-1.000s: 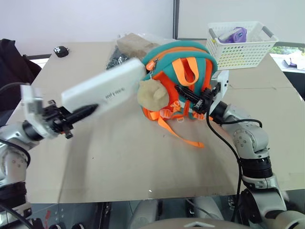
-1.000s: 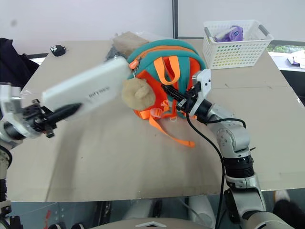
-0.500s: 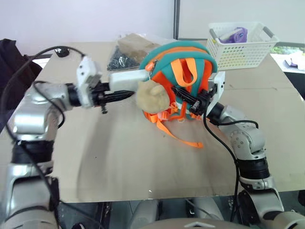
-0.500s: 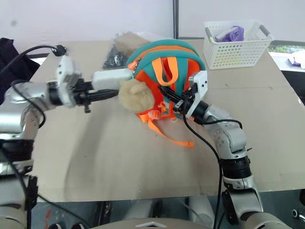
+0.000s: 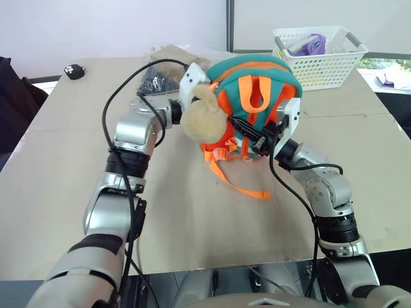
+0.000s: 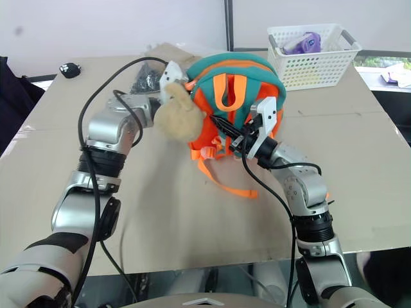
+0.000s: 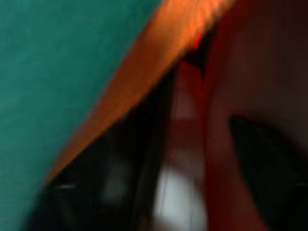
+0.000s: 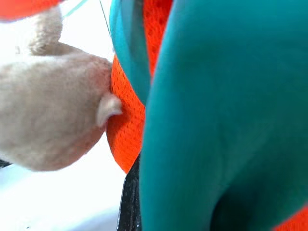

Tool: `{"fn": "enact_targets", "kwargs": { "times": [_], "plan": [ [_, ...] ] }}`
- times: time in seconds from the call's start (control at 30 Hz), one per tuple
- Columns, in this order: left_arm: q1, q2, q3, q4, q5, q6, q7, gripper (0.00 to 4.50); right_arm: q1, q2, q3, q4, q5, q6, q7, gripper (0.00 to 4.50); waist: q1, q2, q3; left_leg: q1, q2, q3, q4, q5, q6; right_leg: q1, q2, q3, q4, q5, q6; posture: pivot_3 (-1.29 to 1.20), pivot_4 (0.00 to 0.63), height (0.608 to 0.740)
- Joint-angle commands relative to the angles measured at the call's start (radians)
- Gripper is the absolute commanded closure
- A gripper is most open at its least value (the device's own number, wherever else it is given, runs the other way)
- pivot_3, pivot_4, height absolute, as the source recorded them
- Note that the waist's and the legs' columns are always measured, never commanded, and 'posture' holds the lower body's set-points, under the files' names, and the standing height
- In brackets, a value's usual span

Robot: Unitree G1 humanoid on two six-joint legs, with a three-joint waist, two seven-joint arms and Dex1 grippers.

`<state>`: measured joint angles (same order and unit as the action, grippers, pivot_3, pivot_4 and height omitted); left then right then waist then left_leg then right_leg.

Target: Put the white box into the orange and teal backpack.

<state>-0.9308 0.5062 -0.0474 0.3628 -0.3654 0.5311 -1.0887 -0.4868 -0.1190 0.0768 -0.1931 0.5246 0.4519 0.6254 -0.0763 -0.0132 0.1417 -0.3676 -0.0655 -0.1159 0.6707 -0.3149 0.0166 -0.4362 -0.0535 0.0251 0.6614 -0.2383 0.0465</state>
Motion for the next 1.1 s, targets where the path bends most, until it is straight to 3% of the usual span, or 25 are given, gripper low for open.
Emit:
{"fn": "enact_targets", "kwargs": {
  "times": [0.03, 0.17, 0.23, 0.37, 0.53, 0.7, 0.87, 0.97, 1.1],
  "plan": [
    [0.042, 0.108, 0.155, -0.173, -0.154, 0.104, -0.058, 0.07, 0.006, 0.005, -0.003, -0.044, 0.001, -0.023, -0.016, 4.50, -0.007, 0.000, 0.000, 0.000, 0.000, 0.000, 0.000, 0.000, 0.000, -0.001, 0.000, 0.001, 0.000, 0.000, 0.000, 0.00, 0.150, 0.740],
    [0.135, 0.234, 0.305, -0.297, -0.310, 0.275, -0.061, 0.07, 0.008, 0.003, -0.003, -0.037, -0.006, -0.029, -0.014, 4.50, -0.007, 0.000, 0.000, -0.001, 0.000, -0.001, 0.001, 0.000, 0.000, -0.001, 0.000, 0.001, 0.001, 0.000, 0.000, 0.00, 0.150, 0.740],
    [0.209, 0.297, 0.416, -0.376, -0.462, 0.420, -0.078, 0.07, 0.006, -0.001, -0.004, -0.032, -0.007, -0.028, -0.010, 4.50, -0.001, 0.000, 0.000, -0.001, 0.000, -0.001, 0.000, 0.000, 0.000, -0.001, 0.000, 0.000, 0.000, 0.000, 0.000, 0.00, 0.150, 0.740],
    [0.314, 0.326, 0.539, -0.488, -0.648, 0.595, 0.007, 0.07, 0.000, -0.010, 0.002, -0.018, -0.010, -0.032, 0.005, 4.50, 0.013, 0.000, 0.000, 0.000, 0.000, -0.002, 0.001, 0.000, 0.000, 0.000, -0.001, 0.000, 0.000, 0.000, 0.000, 0.00, 0.150, 0.740],
    [0.455, 0.334, 0.482, -0.690, -0.669, 0.635, 0.122, 0.07, -0.007, -0.010, 0.007, -0.008, -0.011, -0.036, 0.008, 4.50, 0.030, 0.000, 0.000, 0.001, -0.001, -0.004, 0.003, 0.000, 0.000, 0.004, -0.001, 0.001, 0.000, 0.000, 0.000, 0.00, 0.150, 0.740],
    [0.469, 0.241, 0.390, -0.796, -0.645, 0.581, 0.270, 0.07, -0.006, -0.002, 0.011, -0.011, -0.009, -0.037, 0.001, 4.50, 0.035, 0.000, 0.000, 0.001, 0.000, -0.004, 0.003, 0.000, 0.000, 0.004, -0.001, 0.001, -0.001, 0.000, 0.000, 0.00, 0.150, 0.740],
    [0.444, 0.186, 0.339, -0.737, -0.573, 0.498, 0.349, 0.07, 0.000, 0.004, 0.019, -0.016, -0.007, -0.036, -0.003, 4.50, 0.032, 0.000, 0.000, 0.002, 0.000, -0.002, 0.002, 0.000, 0.000, 0.003, 0.000, 0.001, 0.000, 0.000, 0.000, 0.00, 0.150, 0.740],
    [0.443, 0.177, 0.325, -0.704, -0.534, 0.464, 0.377, 1.01, 0.003, 0.006, 0.022, -0.018, -0.007, -0.036, -0.004, 4.50, 0.033, 0.000, 0.000, 0.003, 0.000, -0.001, 0.001, 0.000, 0.000, 0.003, 0.000, 0.001, 0.000, 0.000, 0.000, 0.00, 0.150, 0.740],
    [0.441, 0.165, 0.332, -0.697, -0.544, 0.442, 0.389, 3.00, 0.004, 0.009, 0.024, -0.019, -0.007, -0.037, -0.005, 4.50, 0.034, 0.000, 0.000, 0.003, 0.000, -0.001, 0.001, 0.000, 0.000, 0.003, 0.000, 0.000, 0.000, 0.000, 0.000, 0.00, 0.150, 0.740]
  ]
}}
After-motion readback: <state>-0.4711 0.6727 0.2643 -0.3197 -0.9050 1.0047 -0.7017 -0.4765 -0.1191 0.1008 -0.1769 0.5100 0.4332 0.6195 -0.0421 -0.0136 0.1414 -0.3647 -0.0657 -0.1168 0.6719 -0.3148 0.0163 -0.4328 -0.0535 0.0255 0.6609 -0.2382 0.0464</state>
